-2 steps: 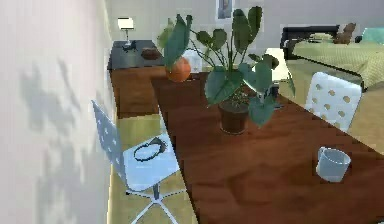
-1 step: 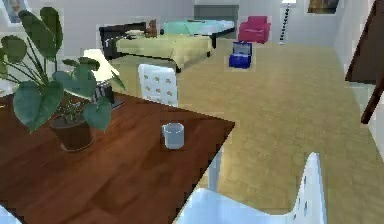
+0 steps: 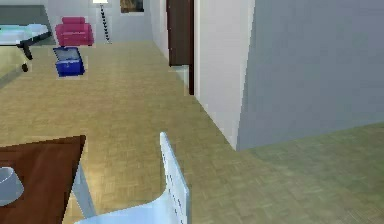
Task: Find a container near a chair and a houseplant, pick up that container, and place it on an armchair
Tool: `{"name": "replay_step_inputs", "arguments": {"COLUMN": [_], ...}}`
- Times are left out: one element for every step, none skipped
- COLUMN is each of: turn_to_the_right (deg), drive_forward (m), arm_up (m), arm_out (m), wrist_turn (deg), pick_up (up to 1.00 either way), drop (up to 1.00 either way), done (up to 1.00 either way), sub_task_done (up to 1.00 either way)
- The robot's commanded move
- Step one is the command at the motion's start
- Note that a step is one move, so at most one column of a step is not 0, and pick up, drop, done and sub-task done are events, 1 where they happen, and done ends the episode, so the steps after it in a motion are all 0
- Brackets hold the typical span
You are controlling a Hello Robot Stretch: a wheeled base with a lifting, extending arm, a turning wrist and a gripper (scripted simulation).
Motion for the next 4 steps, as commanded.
{"name": "replay_step_inputs", "arguments": {"turn_to_the_right": [0.0, -45.0, -45.0, -45.0], "drive_forward": [0.15, 0.0, 0.0, 0.0], "arm_up": [0.0, 0.0, 0.0, 0.0], "arm_out": [0.0, 0.0, 0.0, 0.0], "wrist_turn": [0.0, 0.0, 0.0, 0.0], "pick_up": [0.0, 0.0, 0.0, 0.0], "drop": [0.0, 0.0, 0.0, 0.0], "done": [0.0, 0.0, 0.0, 0.0], "sub_task_done": [0.0, 0.0, 0.0, 0.0]}}
